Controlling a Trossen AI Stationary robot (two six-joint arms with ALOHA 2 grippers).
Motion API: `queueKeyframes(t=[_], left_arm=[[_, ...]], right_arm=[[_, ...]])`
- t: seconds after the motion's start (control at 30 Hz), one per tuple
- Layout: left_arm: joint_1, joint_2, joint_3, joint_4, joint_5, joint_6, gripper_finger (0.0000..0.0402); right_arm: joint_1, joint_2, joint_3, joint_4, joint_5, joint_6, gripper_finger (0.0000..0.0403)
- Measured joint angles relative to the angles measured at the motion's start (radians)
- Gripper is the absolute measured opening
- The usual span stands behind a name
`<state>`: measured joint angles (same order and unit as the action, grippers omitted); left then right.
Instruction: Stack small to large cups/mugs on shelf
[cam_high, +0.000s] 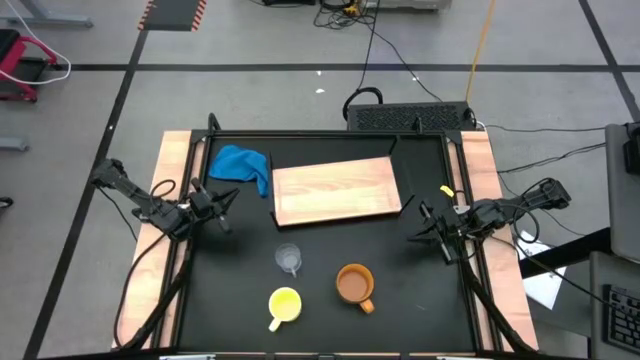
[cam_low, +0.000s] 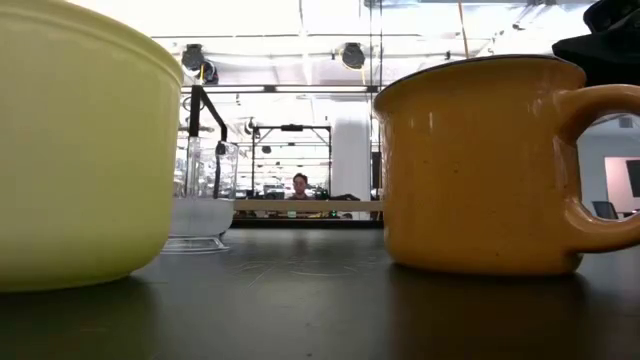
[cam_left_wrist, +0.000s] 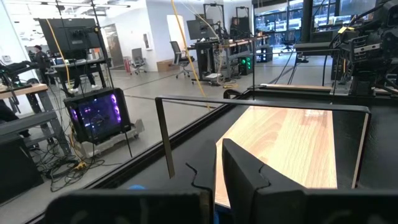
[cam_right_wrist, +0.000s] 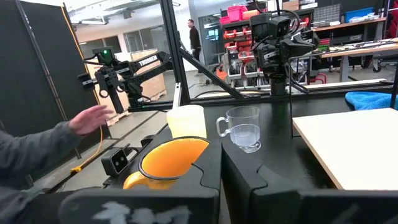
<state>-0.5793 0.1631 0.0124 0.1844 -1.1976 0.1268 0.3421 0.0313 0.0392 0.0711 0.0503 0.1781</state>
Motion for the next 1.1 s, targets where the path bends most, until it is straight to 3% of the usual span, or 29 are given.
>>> queueKeyframes(t=[0.4, 0.63, 0.87, 0.97, 1.1], left_arm=[[0.000, 0.000, 0.000, 0.000, 0.000, -0.006, 0.0031], [0.000, 0.000, 0.000, 0.003, 0.001, -0.174, 0.0031], [0.000, 0.000, 0.000, 0.006, 0.005, -0.188, 0.0031], [0.000, 0.000, 0.000, 0.036, 0.061, -0.175, 0.0031], [0.000, 0.000, 0.000, 0.081, 0.259, -0.118, 0.0025]], right_arm=[[0.000, 0.000, 0.000, 0.011, 0.000, 0.000, 0.0000], [0.000, 0.000, 0.000, 0.035, 0.000, 0.000, 0.0000], [0.000, 0.000, 0.000, 0.042, 0.000, -0.020, 0.0000], [-0.001, 0.000, 0.000, 0.078, 0.000, -0.092, 0.0000], [-0.001, 0.013, 0.000, 0.163, 0.000, -0.134, 0.0000]])
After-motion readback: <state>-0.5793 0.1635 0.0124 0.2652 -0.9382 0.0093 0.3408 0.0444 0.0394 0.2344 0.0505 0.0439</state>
